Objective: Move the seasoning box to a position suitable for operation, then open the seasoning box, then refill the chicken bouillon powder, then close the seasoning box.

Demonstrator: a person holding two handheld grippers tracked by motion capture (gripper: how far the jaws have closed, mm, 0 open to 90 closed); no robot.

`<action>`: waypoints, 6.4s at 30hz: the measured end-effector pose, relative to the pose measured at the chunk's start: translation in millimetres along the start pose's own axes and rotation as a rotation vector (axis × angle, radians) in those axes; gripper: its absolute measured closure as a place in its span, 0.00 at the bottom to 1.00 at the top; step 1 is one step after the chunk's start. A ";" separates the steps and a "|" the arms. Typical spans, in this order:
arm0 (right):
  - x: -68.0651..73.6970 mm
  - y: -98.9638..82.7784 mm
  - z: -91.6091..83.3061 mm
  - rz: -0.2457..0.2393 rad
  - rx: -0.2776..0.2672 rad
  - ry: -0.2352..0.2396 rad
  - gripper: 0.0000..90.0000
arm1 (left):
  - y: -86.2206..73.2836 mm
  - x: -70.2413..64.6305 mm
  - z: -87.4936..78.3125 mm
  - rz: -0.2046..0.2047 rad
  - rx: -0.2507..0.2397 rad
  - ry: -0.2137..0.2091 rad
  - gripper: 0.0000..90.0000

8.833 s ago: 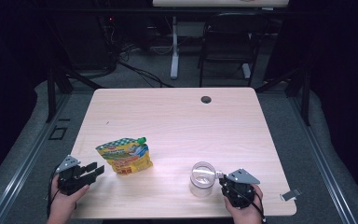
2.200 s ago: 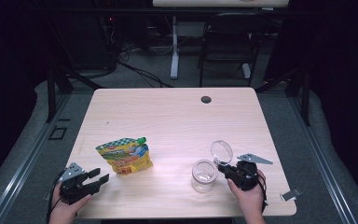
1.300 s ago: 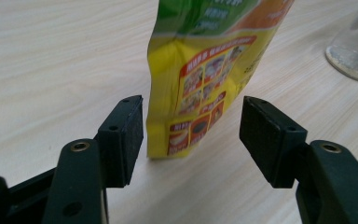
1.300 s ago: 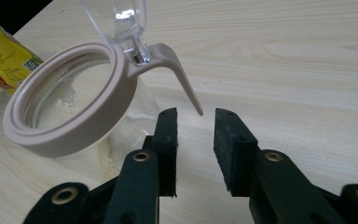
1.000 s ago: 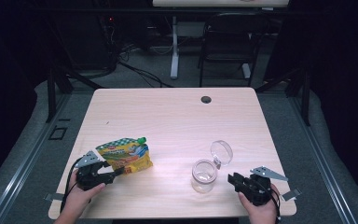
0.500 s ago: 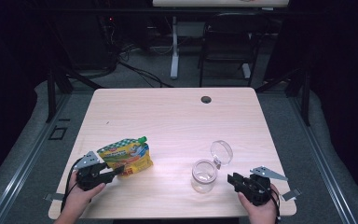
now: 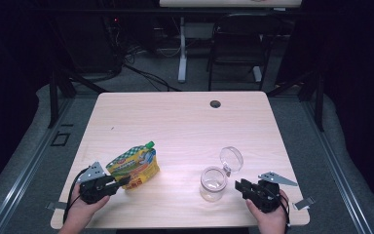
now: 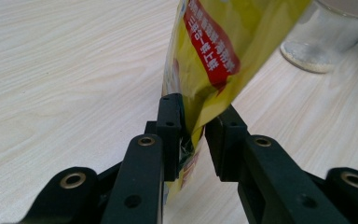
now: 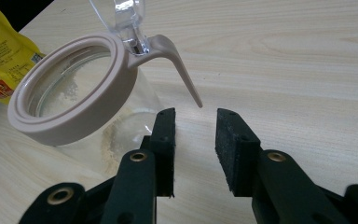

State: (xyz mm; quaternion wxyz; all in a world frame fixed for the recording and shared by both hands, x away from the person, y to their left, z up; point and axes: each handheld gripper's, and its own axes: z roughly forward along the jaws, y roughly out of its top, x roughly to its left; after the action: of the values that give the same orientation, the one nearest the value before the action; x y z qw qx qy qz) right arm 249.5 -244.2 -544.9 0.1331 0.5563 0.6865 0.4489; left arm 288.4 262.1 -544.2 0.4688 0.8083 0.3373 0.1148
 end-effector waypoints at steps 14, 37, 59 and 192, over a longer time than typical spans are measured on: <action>0.0 1.1 0.2 -0.002 -0.005 0.003 0.76 | 4.0 -8.3 -1.4 -0.046 0.024 -0.020 0.87; 0.3 1.1 0.6 -0.004 0.004 0.000 0.76 | -0.6 -7.4 -5.7 -0.110 0.007 -0.044 0.75; -0.3 -0.4 -0.4 0.005 -0.001 0.002 0.75 | -4.0 -1.1 13.0 -0.157 0.015 -0.045 0.56; -4.7 -7.0 -5.5 0.026 0.001 -0.016 0.72 | -1.2 -5.2 35.4 -0.097 -0.061 -0.020 0.71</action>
State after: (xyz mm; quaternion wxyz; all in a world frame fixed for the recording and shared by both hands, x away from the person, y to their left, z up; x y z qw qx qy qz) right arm 242.9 -250.8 -548.6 0.1323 0.5689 0.6785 0.4456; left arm 301.7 235.1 -563.4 0.5016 0.7774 0.3677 0.0942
